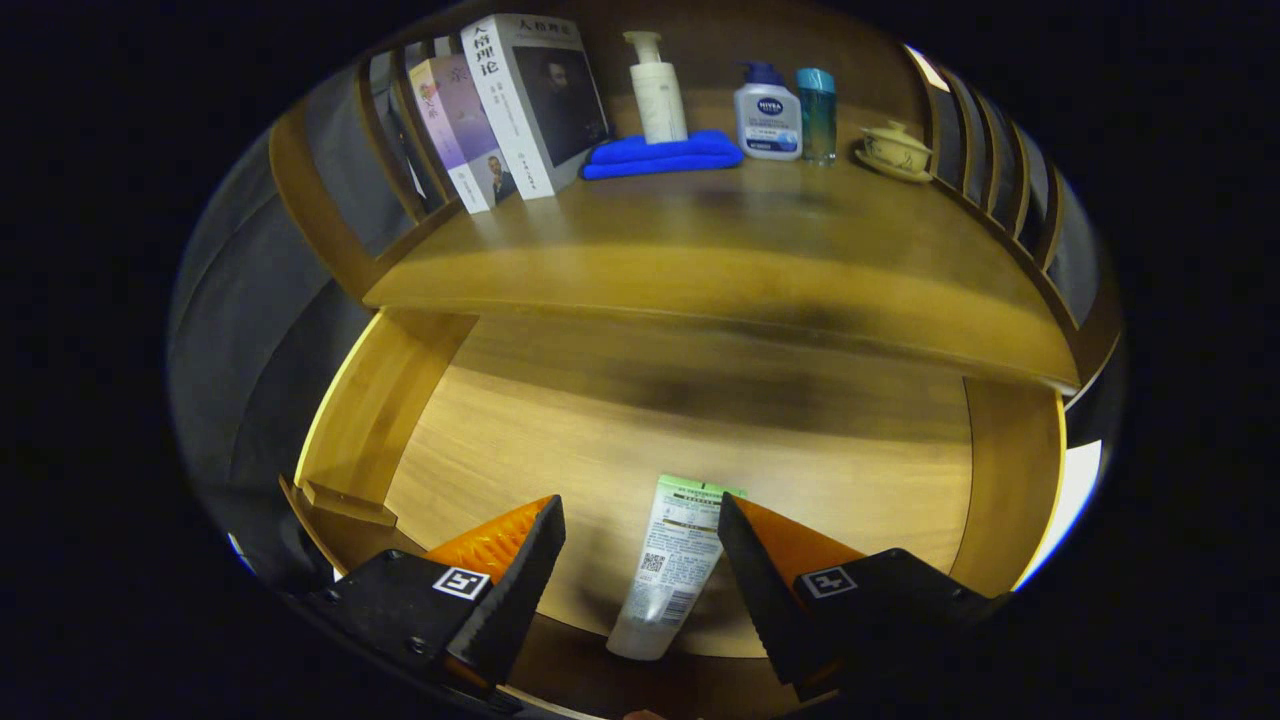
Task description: Pull open the drawer, take out the items inside it, and place them on the countertop above the cabinet.
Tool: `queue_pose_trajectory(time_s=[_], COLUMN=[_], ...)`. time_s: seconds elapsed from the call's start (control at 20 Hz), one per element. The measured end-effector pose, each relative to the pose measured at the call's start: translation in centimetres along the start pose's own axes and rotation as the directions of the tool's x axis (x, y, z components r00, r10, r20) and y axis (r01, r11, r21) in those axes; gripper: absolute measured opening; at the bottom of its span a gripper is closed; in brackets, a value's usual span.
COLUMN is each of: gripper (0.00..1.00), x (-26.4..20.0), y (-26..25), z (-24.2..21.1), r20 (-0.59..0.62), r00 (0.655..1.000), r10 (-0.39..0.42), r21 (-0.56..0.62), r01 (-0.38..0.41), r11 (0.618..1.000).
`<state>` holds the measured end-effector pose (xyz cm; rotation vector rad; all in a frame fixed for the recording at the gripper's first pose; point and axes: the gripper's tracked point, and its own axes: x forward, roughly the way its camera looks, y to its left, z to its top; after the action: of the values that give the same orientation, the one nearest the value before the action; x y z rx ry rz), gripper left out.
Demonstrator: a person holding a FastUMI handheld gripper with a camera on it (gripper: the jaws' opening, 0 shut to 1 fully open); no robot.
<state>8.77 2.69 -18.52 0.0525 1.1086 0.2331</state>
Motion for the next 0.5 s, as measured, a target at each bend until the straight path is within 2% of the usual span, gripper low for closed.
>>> queue_pose_trajectory(time_s=[0.3,0.5], gripper=[0.97,0.96], x=[1.5,2.4], y=[-0.8,-1.4], z=[-1.8,-2.7], r20=[-0.079,-0.131], r00=[0.997,0.991], r10=[0.002,-0.023], r21=[0.054,0.058], r01=[0.003,0.031], r11=[0.999,0.998])
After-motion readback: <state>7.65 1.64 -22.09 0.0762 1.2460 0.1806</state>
